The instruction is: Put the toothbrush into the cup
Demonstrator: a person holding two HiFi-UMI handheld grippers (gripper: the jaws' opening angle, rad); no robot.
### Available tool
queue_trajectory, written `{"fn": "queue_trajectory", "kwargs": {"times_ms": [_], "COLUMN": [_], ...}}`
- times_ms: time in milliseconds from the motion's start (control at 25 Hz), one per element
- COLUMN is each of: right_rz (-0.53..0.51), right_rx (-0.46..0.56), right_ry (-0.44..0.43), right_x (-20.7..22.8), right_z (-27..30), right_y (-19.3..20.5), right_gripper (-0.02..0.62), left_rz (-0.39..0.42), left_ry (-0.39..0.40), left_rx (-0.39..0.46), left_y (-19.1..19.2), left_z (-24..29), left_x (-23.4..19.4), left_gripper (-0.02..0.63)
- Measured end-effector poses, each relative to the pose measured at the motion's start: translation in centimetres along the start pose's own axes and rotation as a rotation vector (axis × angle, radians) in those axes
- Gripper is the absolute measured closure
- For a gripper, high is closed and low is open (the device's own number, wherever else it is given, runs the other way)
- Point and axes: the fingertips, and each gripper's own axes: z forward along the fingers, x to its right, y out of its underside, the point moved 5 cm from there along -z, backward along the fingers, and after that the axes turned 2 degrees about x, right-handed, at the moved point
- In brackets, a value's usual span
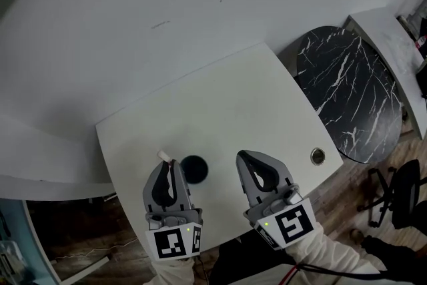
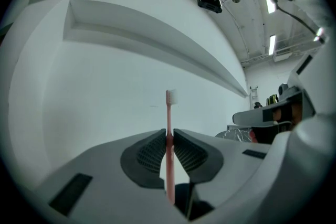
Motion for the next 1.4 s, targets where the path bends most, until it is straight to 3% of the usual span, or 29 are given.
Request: {"fn": "queue_trajectory", "kwargs": {"times_ms": [680, 1400], "right_rz": [0.009, 0.021], "right_rx": [-0.066, -0.086], "right_ry": [0.000, -0.006], "right_x": [0.7, 0.6], "right_z": [1.4, 1.6], "right_y": [4.0, 5.1], "right_gripper": [0.592, 0.592], "left_rz": [0.005, 0.013], "left_ry": [-0.007, 0.002], "left_rx": [-0.017, -0.064], "left_y": [7.5, 9.5], "left_z": [0.7, 0.5], "left_x": [0.2, 0.5], "left_gripper": [0.551, 0.551]}}
